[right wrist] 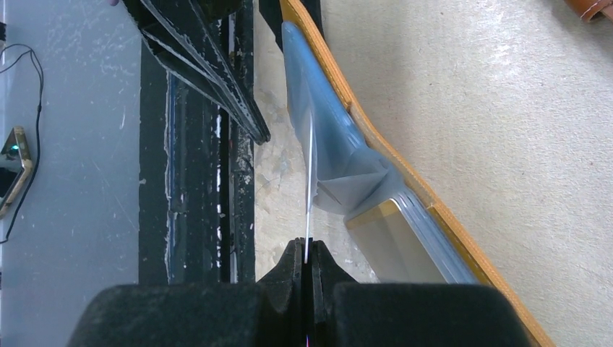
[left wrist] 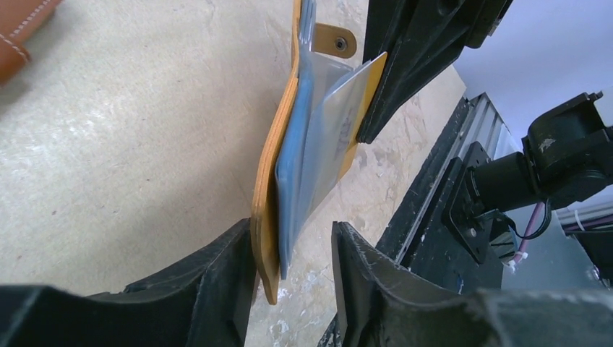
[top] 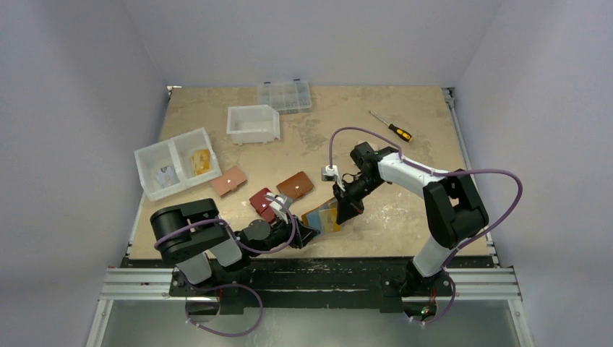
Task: Take the credit cards out of the card holder
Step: Remove the credit card from the card holder.
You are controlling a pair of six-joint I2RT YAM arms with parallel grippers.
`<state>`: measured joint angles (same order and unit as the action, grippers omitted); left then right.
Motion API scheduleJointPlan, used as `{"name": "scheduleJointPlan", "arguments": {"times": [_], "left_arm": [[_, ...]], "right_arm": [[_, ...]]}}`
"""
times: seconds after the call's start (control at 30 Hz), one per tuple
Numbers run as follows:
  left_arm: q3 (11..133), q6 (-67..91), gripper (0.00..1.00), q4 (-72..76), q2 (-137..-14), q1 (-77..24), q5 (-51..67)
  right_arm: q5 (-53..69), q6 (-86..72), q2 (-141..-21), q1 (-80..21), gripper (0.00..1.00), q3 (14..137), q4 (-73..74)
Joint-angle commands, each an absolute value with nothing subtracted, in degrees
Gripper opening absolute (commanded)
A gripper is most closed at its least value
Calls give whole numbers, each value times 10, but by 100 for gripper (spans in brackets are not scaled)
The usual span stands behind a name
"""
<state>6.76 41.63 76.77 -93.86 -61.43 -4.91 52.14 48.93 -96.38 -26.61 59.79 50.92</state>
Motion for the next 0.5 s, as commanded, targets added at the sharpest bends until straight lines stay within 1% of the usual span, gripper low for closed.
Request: {"name": "scheduleJointPlan", "arguments": {"times": [0.0,0.03,0.07,0.13,0.17,0.2,0.47], "left_arm": [[95,432,42,868,-977,-609,-19],[99,433,39,875,-986,-608,-15],[102,435,34,881,-994,-606,-10],[107,440,18,896,-1009,-601,-3],[108,443,7,905,-1016,-598,12],[107,447,0,918,-1022,-595,17],[48,472,0,1001,-1052,-579,-10]], "right_arm": [[551,503,-946,-266,0,618,519],[551,504,-946,-267,0,617,519],[551,504,-945,-267,0,617,519],[550,504,-945,-267,0,616,519],[550,504,-944,-266,0,616,519],[549,503,-943,-266,0,616,518],[530,472,-941,-266,0,612,487]]}}
